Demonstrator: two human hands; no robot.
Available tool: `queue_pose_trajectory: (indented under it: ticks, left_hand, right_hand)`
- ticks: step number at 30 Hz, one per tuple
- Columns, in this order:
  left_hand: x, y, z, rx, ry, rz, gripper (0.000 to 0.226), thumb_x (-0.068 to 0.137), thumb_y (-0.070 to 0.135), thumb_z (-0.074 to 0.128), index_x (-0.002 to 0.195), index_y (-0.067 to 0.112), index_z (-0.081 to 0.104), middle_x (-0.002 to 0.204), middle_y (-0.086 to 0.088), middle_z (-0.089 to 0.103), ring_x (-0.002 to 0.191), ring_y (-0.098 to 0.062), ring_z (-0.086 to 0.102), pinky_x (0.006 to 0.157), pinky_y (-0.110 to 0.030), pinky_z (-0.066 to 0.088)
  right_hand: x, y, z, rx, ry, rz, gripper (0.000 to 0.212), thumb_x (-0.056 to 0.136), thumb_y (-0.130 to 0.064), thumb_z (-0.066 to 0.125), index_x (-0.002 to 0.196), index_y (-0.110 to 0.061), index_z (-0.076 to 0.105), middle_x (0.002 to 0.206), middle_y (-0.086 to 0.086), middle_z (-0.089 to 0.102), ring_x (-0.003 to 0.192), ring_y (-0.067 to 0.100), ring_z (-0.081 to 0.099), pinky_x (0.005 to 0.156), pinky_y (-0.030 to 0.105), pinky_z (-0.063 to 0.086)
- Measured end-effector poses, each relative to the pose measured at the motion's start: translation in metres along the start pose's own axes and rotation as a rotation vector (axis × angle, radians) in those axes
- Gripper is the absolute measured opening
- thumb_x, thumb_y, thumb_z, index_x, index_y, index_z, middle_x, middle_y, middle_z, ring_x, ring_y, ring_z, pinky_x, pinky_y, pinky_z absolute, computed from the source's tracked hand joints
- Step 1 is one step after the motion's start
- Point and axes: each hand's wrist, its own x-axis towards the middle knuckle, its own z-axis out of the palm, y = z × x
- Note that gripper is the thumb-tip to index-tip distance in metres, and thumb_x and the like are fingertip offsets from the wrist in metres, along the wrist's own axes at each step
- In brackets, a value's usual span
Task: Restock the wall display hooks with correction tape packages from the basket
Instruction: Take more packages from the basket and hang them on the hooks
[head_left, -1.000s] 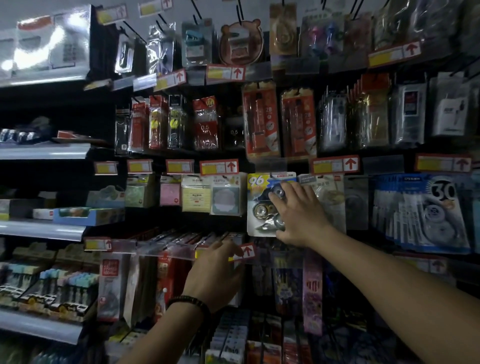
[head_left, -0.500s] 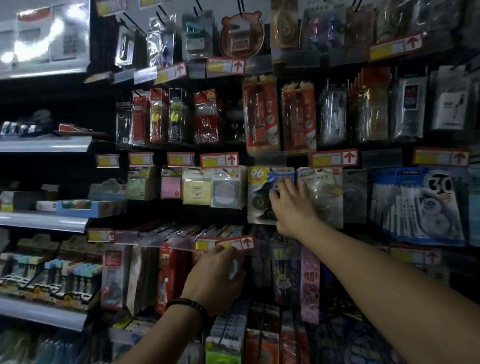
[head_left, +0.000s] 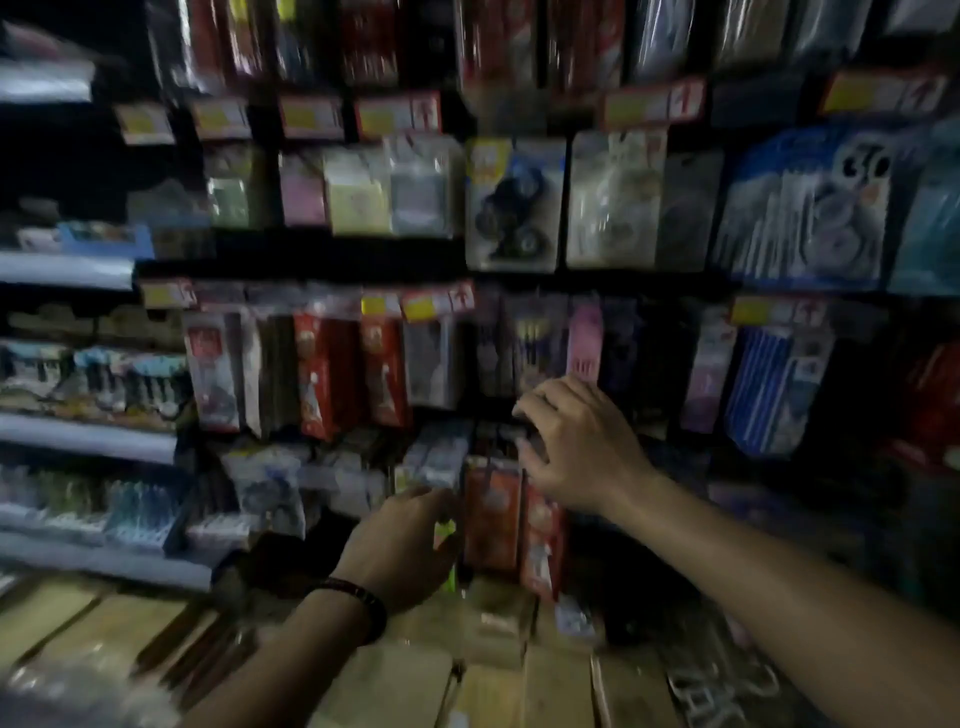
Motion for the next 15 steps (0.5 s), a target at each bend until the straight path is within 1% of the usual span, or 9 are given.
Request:
queue_pose_trajectory:
  ticks: [3, 6, 8, 9, 11, 13, 15]
  left_hand:
    - [-0.042, -0.006, 0.060, 0.003, -0.155, -0.045, 0.021, 0.099, 0.043, 0.060, 0.117, 0.036, 0.066, 0.119, 0.010, 0.068, 0.105, -0.019, 0.068, 0.084, -0.039, 0.058]
    - [-0.086, -0.015, 0.127, 0.045, -0.341, -0.058, 0.027, 0.099, 0.055, 0.049, 0.119, 0.042, 0.063, 0.120, 0.015, 0.068, 0.104, -0.016, 0.068, 0.083, -0.035, 0.058]
    - [-0.110, -0.019, 0.164, 0.031, -0.464, -0.093, 0.027, 0.102, 0.048, 0.050, 0.119, 0.034, 0.065, 0.117, 0.008, 0.068, 0.105, -0.022, 0.068, 0.083, -0.036, 0.057]
    - [-0.118, -0.021, 0.180, 0.010, -0.511, -0.109, 0.026, 0.102, 0.043, 0.050, 0.118, 0.029, 0.066, 0.114, 0.002, 0.068, 0.104, -0.026, 0.068, 0.082, -0.039, 0.056]
    - [-0.133, -0.027, 0.210, -0.014, -0.588, -0.136, 0.027, 0.100, 0.037, 0.051, 0.121, 0.025, 0.064, 0.114, -0.004, 0.070, 0.104, -0.032, 0.068, 0.080, -0.040, 0.056]
    - [-0.141, -0.035, 0.236, -0.024, -0.643, -0.162, 0.026, 0.098, 0.035, 0.056, 0.121, 0.026, 0.065, 0.121, -0.005, 0.072, 0.108, -0.034, 0.069, 0.084, -0.043, 0.057]
    - [-0.140, -0.043, 0.262, 0.005, -0.713, -0.185, 0.024, 0.098, 0.037, 0.058, 0.118, 0.028, 0.066, 0.123, -0.004, 0.072, 0.111, -0.033, 0.068, 0.087, -0.043, 0.057]
  right_hand:
    - [-0.076, -0.014, 0.039, 0.170, -0.171, 0.089, 0.026, 0.089, -0.035, 0.058, 0.106, -0.018, 0.068, 0.101, 0.002, 0.066, 0.099, 0.026, 0.060, 0.079, 0.037, 0.052]
    - [-0.155, -0.025, 0.089, 0.261, -0.394, 0.195, 0.024, 0.091, -0.036, 0.055, 0.106, -0.021, 0.067, 0.100, -0.001, 0.068, 0.098, 0.023, 0.061, 0.075, 0.035, 0.051]
    - [-0.207, -0.030, 0.123, 0.326, -0.509, 0.291, 0.025, 0.089, -0.041, 0.048, 0.102, -0.025, 0.063, 0.097, -0.004, 0.066, 0.095, 0.024, 0.064, 0.073, 0.037, 0.053]
    - [-0.231, -0.031, 0.139, 0.351, -0.565, 0.343, 0.024, 0.090, -0.042, 0.049, 0.103, -0.028, 0.062, 0.097, -0.005, 0.065, 0.094, 0.022, 0.064, 0.073, 0.038, 0.054]
    - [-0.281, -0.036, 0.169, 0.390, -0.699, 0.466, 0.020, 0.093, -0.040, 0.058, 0.110, -0.031, 0.062, 0.101, -0.011, 0.062, 0.093, 0.015, 0.061, 0.074, 0.035, 0.053]
    - [-0.326, -0.042, 0.196, 0.429, -0.796, 0.580, 0.019, 0.092, -0.036, 0.066, 0.110, -0.031, 0.064, 0.100, -0.012, 0.063, 0.092, 0.013, 0.063, 0.075, 0.032, 0.053]
    - [-0.365, -0.047, 0.228, 0.472, -0.902, 0.683, 0.017, 0.090, -0.032, 0.070, 0.106, -0.031, 0.065, 0.099, -0.010, 0.067, 0.093, 0.013, 0.065, 0.077, 0.031, 0.053]
